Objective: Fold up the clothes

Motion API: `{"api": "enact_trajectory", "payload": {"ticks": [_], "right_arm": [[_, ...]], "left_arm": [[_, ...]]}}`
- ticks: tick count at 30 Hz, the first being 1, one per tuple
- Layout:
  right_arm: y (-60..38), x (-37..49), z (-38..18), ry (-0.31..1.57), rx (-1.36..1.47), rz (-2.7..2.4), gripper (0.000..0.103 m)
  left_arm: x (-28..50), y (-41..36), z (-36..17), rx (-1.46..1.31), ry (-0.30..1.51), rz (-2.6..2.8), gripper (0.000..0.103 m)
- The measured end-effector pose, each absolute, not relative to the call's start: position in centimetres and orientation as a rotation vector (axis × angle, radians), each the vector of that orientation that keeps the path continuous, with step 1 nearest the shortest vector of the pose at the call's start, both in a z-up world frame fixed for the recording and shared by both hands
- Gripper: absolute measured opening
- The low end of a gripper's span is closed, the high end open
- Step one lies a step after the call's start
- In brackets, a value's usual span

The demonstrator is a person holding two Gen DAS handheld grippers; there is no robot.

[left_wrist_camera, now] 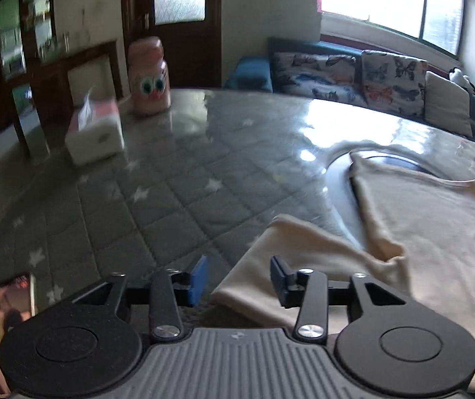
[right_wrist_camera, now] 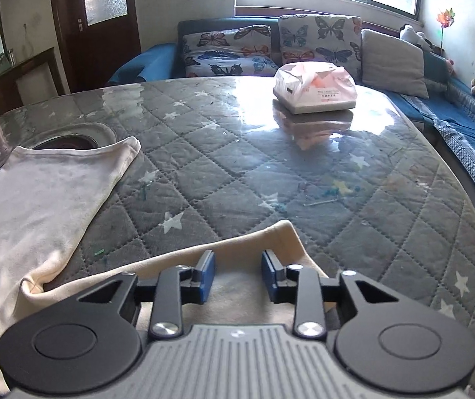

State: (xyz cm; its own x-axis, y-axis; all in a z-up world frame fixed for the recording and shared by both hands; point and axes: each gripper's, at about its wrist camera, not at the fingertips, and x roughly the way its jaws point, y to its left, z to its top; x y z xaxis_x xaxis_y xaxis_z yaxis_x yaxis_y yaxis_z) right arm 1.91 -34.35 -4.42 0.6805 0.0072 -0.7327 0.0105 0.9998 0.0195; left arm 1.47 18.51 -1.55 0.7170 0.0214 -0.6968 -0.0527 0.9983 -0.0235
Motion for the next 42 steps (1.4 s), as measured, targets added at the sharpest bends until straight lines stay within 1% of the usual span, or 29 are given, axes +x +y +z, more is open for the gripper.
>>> {"api": "enact_trajectory", "payload": {"ticks": [3,4,6,7,9,11,14,16,18,19,20,22,25,31,33,34,35,36,38,39,40,42], "right_arm": [[-34.1,1.9,-4.4,0.826,0.010,-0.002,0.035],[-34.1,1.9,-4.4,0.827,0.009,-0.003,0.035],[-34.1,1.9,-4.4,0.828,0.010,-0.004,0.035],[-34.1,1.9,-4.4,0.828,0.011,-0.004,0.035],[-34.1,1.9,-4.4,0.828,0.010,-0.004,0.035],[-34.1,1.9,-4.4,0.828,0.010,-0.005,0.036],[-34.1,1.8,-4.5,0.826,0.008,-0.005,0.036],[-34.0,1.8,-4.6,0.824,0.006,-0.005,0.037],[-34.0,1.8,-4.6,0.820,0.009,-0.007,0.038],[-34.0,1.8,-4.6,0.819,0.009,-0.006,0.040],[-33.9,1.8,-4.6,0.819,0.008,-0.005,0.041],[-33.8,1.8,-4.6,0.820,0.003,-0.003,0.041],[-33.8,1.7,-4.6,0.822,-0.001,0.007,0.041],[-33.9,1.7,-4.8,0.812,0.008,0.009,0.042],[-33.9,1.6,-4.8,0.808,0.010,0.008,0.043],[-33.9,1.6,-4.8,0.808,0.010,0.009,0.043],[-33.9,1.6,-4.8,0.809,0.009,0.009,0.043],[-33.9,1.6,-4.8,0.810,0.008,0.010,0.043],[-33.9,1.6,-4.8,0.811,0.007,0.010,0.043],[-33.9,1.6,-4.8,0.812,0.006,0.010,0.043],[-33.9,1.6,-4.8,0.812,0.005,0.010,0.043],[-33.9,1.7,-4.7,0.813,0.006,0.010,0.043]], "left_arm": [[1.9,18.7,-2.6,-0.053,0.797,0.007,0.046],[2.1,18.5,-2.8,-0.051,0.800,0.002,0.044],[2.3,18.3,-3.0,-0.056,0.794,-0.008,0.035],[2.0,18.4,-3.0,-0.073,0.789,-0.013,0.018],[1.5,18.5,-2.7,-0.099,0.767,-0.009,0.015],[0.3,17.2,-1.4,-0.044,0.700,-0.009,0.013],[-2.4,13.5,1.0,0.087,0.578,-0.096,0.013],[-4.9,9.8,1.9,0.190,0.538,-0.237,0.014],[-6.9,6.6,1.5,0.287,0.528,-0.346,0.020],[-7.5,5.6,1.0,0.309,0.540,-0.392,0.025],[-8.2,4.6,0.6,0.331,0.553,-0.437,0.034],[-9.3,3.3,-0.1,0.357,0.568,-0.492,0.043],[-9.7,3.7,-0.2,0.319,0.577,-0.461,0.043],[-6.0,5.9,-1.1,0.242,0.681,-0.264,0.043],[-5.4,6.0,-1.8,0.238,0.703,-0.262,0.040],[-5.4,5.6,-1.9,0.250,0.695,-0.267,0.033],[-5.5,5.2,-2.1,0.262,0.687,-0.271,0.031],[-5.2,5.0,-2.1,0.267,0.686,-0.273,0.031],[-4.8,4.6,-2.3,0.276,0.685,-0.276,0.023],[-4.6,4.5,-2.4,0.281,0.684,-0.278,0.021],[-4.4,4.3,-2.4,0.285,0.684,-0.280,0.012],[-4.1,4.4,-2.3,0.286,0.672,-0.278,0.008]]}}
